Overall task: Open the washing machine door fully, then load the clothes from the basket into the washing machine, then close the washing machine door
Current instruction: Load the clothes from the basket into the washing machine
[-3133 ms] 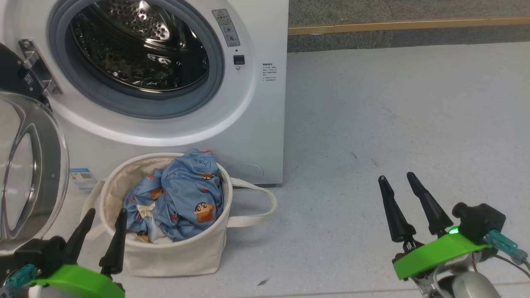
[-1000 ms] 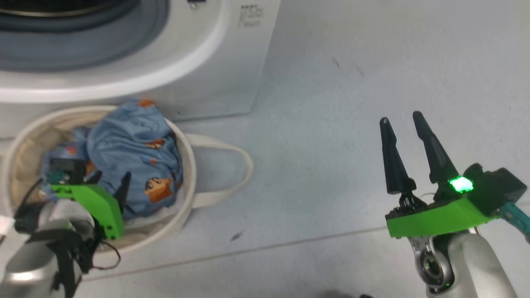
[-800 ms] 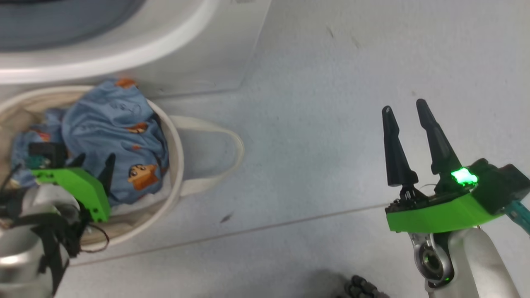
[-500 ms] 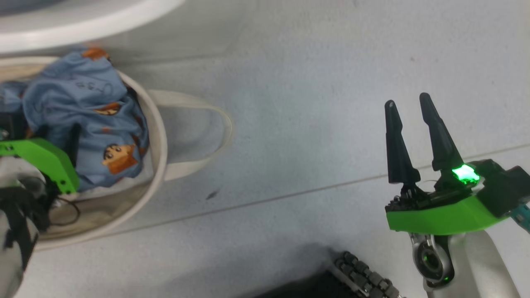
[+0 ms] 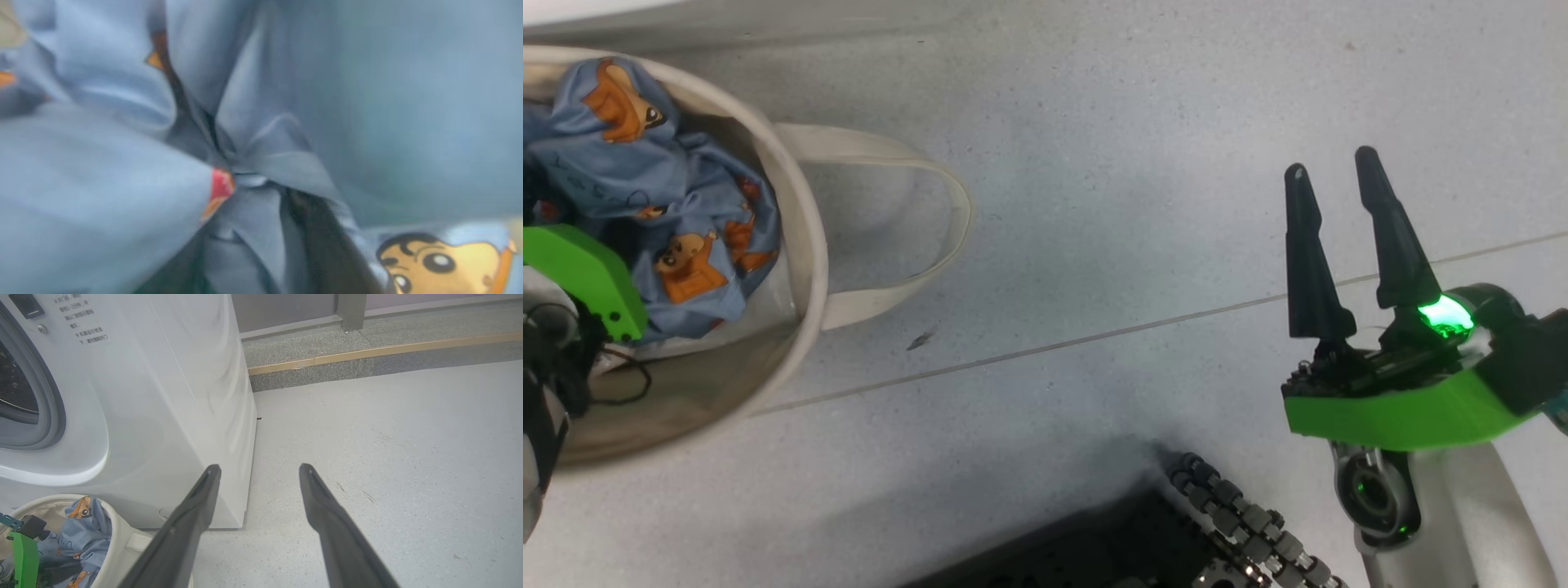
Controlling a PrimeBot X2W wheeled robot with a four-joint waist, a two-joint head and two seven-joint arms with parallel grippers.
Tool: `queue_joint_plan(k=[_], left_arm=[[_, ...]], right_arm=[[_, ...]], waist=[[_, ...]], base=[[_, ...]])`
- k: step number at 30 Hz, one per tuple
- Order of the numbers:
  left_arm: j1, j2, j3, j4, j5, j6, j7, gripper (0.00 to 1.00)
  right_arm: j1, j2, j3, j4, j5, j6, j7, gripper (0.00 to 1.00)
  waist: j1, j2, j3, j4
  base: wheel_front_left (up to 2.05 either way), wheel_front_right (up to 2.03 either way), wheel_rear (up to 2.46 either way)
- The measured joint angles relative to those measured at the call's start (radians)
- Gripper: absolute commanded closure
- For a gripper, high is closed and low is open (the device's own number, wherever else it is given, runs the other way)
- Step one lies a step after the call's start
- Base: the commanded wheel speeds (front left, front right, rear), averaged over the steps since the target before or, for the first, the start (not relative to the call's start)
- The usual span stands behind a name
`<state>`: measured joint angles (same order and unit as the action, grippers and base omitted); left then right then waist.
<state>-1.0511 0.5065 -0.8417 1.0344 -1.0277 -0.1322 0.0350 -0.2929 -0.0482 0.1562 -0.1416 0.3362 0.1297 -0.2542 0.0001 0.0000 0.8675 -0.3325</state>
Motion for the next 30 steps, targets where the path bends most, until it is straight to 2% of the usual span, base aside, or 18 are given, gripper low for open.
queue_joint_plan(k=[7, 14, 24, 30], left_arm=[[0.001, -0.027, -0.043, -0.007, -0.044, 0.000, -0.041, 1.00], [0.031, -0.059, -0.094, -0.043, -0.095, 0.000, -0.113, 1.00], [0.139, -0.090, -0.148, -0.099, -0.134, 0.000, -0.233, 1.00], [0.212, -0.094, -0.158, -0.135, -0.143, 0.000, -0.269, 1.00]], right_arm=[[-0.008, 0.000, -0.010, 0.000, -0.010, 0.000, 0.000, 0.00], [-0.010, 0.000, -0.015, 0.040, -0.030, 0.000, -0.002, 0.00], [-0.010, 0.000, -0.011, 0.130, -0.049, 0.000, 0.017, 0.00], [0.001, -0.001, -0.002, 0.169, -0.053, 0.000, 0.040, 0.00]], waist=[[-0.0001, 0.0000, -0.029, 0.023], [-0.0001, 0.0000, -0.109, 0.060], [-0.0002, 0.0000, -0.289, 0.133], [-0.0002, 0.0000, -0.418, 0.176]], base=[[0.00, 0.00, 0.00], [0.00, 0.00, 0.00], [0.00, 0.00, 0.00], [0.00, 0.00, 0.00]])
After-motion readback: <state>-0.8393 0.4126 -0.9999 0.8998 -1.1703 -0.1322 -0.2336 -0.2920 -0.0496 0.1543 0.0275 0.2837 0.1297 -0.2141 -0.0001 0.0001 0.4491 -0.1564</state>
